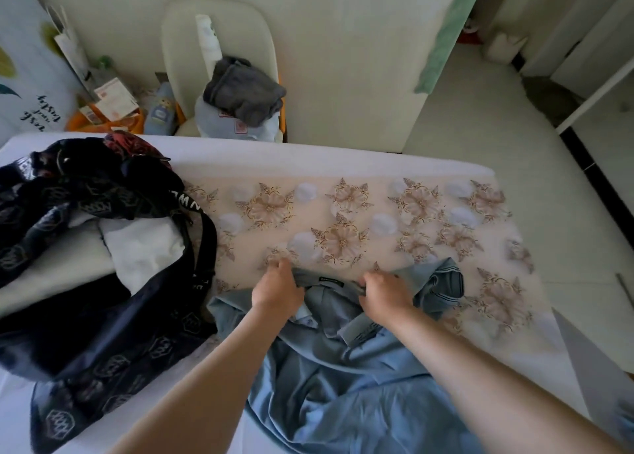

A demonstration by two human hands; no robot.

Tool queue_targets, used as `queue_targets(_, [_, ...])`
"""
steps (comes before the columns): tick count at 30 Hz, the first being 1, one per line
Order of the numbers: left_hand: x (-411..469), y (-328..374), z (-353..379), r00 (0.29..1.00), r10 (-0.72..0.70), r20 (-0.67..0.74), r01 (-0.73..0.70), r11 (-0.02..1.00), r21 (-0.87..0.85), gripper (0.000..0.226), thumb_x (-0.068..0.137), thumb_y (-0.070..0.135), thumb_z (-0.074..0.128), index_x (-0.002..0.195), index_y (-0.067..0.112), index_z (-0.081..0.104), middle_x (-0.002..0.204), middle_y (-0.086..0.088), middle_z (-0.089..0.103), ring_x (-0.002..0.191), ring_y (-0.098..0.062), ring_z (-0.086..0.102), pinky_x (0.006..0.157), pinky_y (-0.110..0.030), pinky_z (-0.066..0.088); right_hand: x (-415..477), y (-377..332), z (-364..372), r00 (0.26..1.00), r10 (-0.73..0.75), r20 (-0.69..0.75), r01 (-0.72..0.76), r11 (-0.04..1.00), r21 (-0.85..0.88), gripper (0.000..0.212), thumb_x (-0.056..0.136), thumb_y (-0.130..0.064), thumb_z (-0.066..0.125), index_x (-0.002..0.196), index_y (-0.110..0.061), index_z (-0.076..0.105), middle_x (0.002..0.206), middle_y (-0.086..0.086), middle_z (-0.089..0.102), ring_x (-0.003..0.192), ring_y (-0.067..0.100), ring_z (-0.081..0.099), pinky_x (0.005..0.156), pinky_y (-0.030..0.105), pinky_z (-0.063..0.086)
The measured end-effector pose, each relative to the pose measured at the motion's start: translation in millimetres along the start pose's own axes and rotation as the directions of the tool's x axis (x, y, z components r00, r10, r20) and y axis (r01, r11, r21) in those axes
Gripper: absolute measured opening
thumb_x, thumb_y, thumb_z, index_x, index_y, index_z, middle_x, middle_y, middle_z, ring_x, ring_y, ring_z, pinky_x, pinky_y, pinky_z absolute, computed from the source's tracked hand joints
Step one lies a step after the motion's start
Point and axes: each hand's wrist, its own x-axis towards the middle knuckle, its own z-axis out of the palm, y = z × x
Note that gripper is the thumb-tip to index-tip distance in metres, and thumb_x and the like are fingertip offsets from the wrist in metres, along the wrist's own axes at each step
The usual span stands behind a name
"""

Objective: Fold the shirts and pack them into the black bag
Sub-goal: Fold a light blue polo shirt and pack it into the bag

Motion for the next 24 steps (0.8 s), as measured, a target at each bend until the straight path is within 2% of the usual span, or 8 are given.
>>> queue_targets(3, [3.3,-6.4,-9.9,1.000,-0.023,0.017,0.023,0.999,-0.026,0.038,0.087,0.009,0.054,0.124,0.018,0.049,0.102,-0.004,0.061,0.086,-0.024,0.057,0.063,-0.032,0.045,-8.6,2.1,-5.6,0.995,0.032,-0.094,-0.028,0.999,0.039,0.009,0.089,-0.028,0.063,0.086,-0.019,0.063,0.081,-0.003,0.064,0.075,0.017,0.062,0.064,0.028,0.050])
queue_targets(6, [0.1,-8.1,-30.2,0.998,0.064,0.029,-0.062,0.996,-0.060,0.016,0.087,0.009,0.046,0.093,0.015,0.059,0.083,-0.002,0.058,0.072,-0.021,0.056,0.055,-0.028,0.042,-19.7,6.3,-20.4,0.977,0.053,-0.209,-0.039,0.997,0.073,0.015,0.095,-0.028,0.054,0.090,-0.015,0.052,0.073,-0.003,0.057,0.063,0.018,0.058,0.052,0.031,0.048])
queue_targets(8, [-7.3,-3.5,-48.2,0.990,0.133,-0.056,-0.138,0.985,-0.104,0.015,0.089,0.012,0.046,0.077,0.015,0.053,0.086,-0.005,0.056,0.068,-0.022,0.056,0.054,-0.028,0.042,-24.6,4.6,-35.3,0.965,0.111,-0.236,-0.078,0.986,0.144,0.013,0.099,-0.027,0.051,0.098,-0.015,0.045,0.070,-0.005,0.057,0.058,0.017,0.058,0.045,0.031,0.044])
queue_targets(11, [-18.6,10.4,-78.1,0.953,0.218,-0.213,-0.237,0.969,-0.068,0.015,0.094,0.016,0.037,0.088,0.016,0.051,0.091,-0.005,0.056,0.073,-0.024,0.056,0.058,-0.033,0.044,-30.3,-3.8,-70.0,0.954,0.218,-0.205,-0.156,0.947,0.281,0.018,0.098,-0.029,0.054,0.112,-0.019,0.048,0.087,-0.005,0.061,0.074,0.017,0.060,0.051,0.030,0.042])
queue_targets(14, [-35.3,26.8,-113.1,0.908,0.303,-0.290,-0.352,0.927,-0.133,0.019,0.095,0.011,0.032,0.101,0.019,0.049,0.086,-0.005,0.061,0.072,-0.022,0.056,0.060,-0.035,0.047,-37.9,-12.6,-109.1,0.939,0.296,-0.174,-0.240,0.928,0.283,0.020,0.098,-0.032,0.047,0.105,-0.017,0.059,0.096,0.000,0.062,0.081,0.020,0.061,0.062,0.033,0.049])
queue_targets(18, [-61.0,42.5,-163.8,0.887,0.385,-0.257,-0.447,0.856,-0.260,0.023,0.095,0.011,0.038,0.108,0.025,0.049,0.078,-0.005,0.059,0.066,-0.023,0.056,0.052,-0.030,0.041,-58.1,-25.6,-163.2,0.879,0.412,-0.240,-0.225,0.802,0.553,0.026,0.098,-0.029,0.038,0.110,-0.011,0.052,0.103,0.009,0.065,0.083,0.025,0.061,0.065,0.034,0.044])
queue_targets(21, [-82.5,45.5,-198.0,0.836,0.507,-0.209,-0.547,0.798,-0.252,0.028,0.084,0.008,0.055,0.107,0.022,0.052,0.092,-0.008,0.061,0.074,-0.021,0.056,0.056,-0.025,0.044,-78.2,-35.5,-204.6,0.797,0.508,-0.327,-0.134,0.676,0.725,0.024,0.099,-0.017,0.038,0.118,-0.012,0.052,0.107,0.011,0.063,0.084,0.031,0.064,0.070,0.041,0.053])
queue_targets(24, [-103.6,42.8,-228.3,0.720,0.641,-0.266,-0.678,0.732,-0.070,0.035,0.082,0.001,0.057,0.110,0.021,0.052,0.094,-0.002,0.058,0.087,-0.026,0.059,0.064,-0.025,0.041,-105.6,-46.0,-240.4,0.793,0.515,-0.326,0.097,0.421,0.902,0.031,0.095,0.000,0.037,0.118,-0.016,0.051,0.113,0.010,0.058,0.067,0.025,0.066,0.060,0.037,0.058])
